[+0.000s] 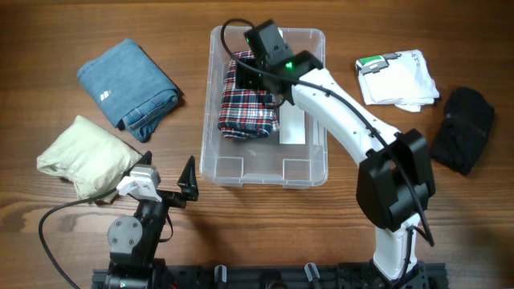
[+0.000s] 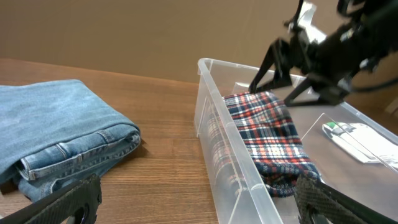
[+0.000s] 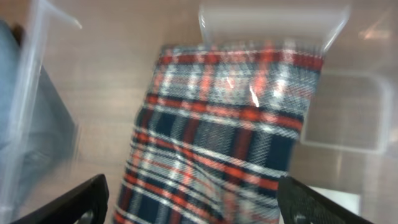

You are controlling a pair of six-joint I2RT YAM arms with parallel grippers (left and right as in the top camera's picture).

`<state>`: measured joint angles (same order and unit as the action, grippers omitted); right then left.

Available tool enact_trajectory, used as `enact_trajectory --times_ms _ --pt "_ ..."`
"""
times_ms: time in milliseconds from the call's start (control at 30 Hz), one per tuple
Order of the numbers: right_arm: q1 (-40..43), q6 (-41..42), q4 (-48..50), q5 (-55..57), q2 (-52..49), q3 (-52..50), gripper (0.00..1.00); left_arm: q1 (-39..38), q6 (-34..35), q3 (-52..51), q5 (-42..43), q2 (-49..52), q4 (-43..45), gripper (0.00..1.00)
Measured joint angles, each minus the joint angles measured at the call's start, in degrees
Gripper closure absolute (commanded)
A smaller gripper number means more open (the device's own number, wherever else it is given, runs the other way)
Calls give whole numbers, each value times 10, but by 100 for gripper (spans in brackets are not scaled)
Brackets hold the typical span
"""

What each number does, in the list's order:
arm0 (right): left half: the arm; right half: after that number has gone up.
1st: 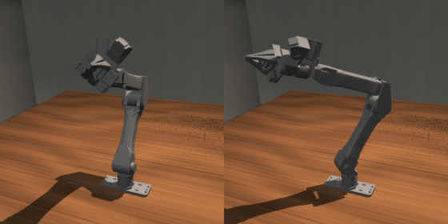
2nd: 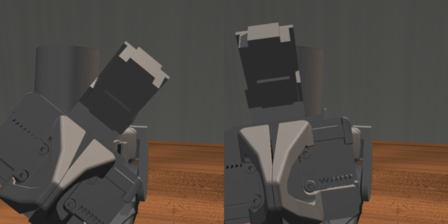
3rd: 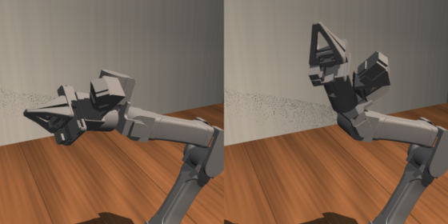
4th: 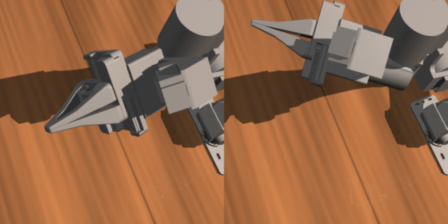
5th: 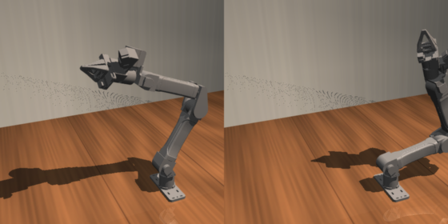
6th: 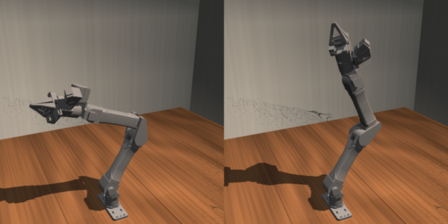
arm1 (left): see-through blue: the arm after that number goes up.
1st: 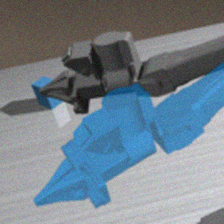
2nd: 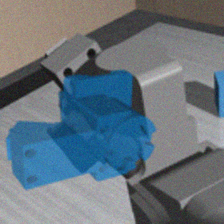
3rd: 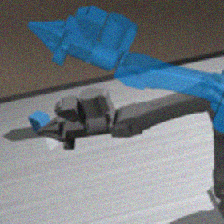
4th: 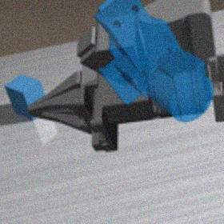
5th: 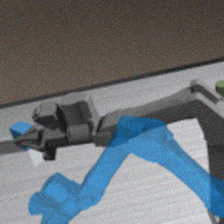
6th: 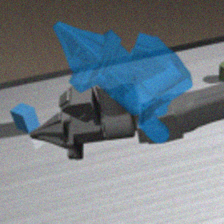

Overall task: Pack container
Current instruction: 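Release the plaid shirt and press it flat in the bin's left half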

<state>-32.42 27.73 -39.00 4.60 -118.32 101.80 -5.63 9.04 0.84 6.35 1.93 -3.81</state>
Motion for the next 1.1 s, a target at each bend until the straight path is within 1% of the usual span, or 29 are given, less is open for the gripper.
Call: enact_trajectory --times_ms 67,100,167,200,267,300,333,367,400,433,567,800,967,1100 --pt "0 -9 -21 6 0 29 10 0 0 0 0 0 0 0" --pt "0 -10 -34 12 0 59 12 0 0 0 0 0 0 0" --pt "0 -12 -49 15 0 77 20 0 0 0 0 0 0 0" --pt "0 -15 -57 17 0 83 26 0 0 0 0 0 0 0" --pt "0 -19 -82 18 0 85 40 0 0 0 0 0 0 0" --pt "0 -17 -107 19 0 85 58 0 0 0 0 0 0 0" --pt "0 -17 -118 19 0 85 69 0 0 0 0 0 0 0" --pt "0 -22 -127 20 0 85 78 0 0 0 0 0 0 0" --pt "0 -21 -133 22 0 85 91 0 0 0 0 0 0 0" --pt "0 -19 -142 26 0 85 96 0 0 0 0 0 0 0" --pt "0 -14 -186 46 -1 85 96 0 0 0 0 0 0 0" --pt "-11 -10 -227 62 -1 85 96 0 0 0 0 0 0 0" --pt "-63 -3 -245 83 -1 85 96 0 0 0 0 0 0 0" --pt "-116 19 -257 118 12 84 96 0 0 0 0 0 0 0"
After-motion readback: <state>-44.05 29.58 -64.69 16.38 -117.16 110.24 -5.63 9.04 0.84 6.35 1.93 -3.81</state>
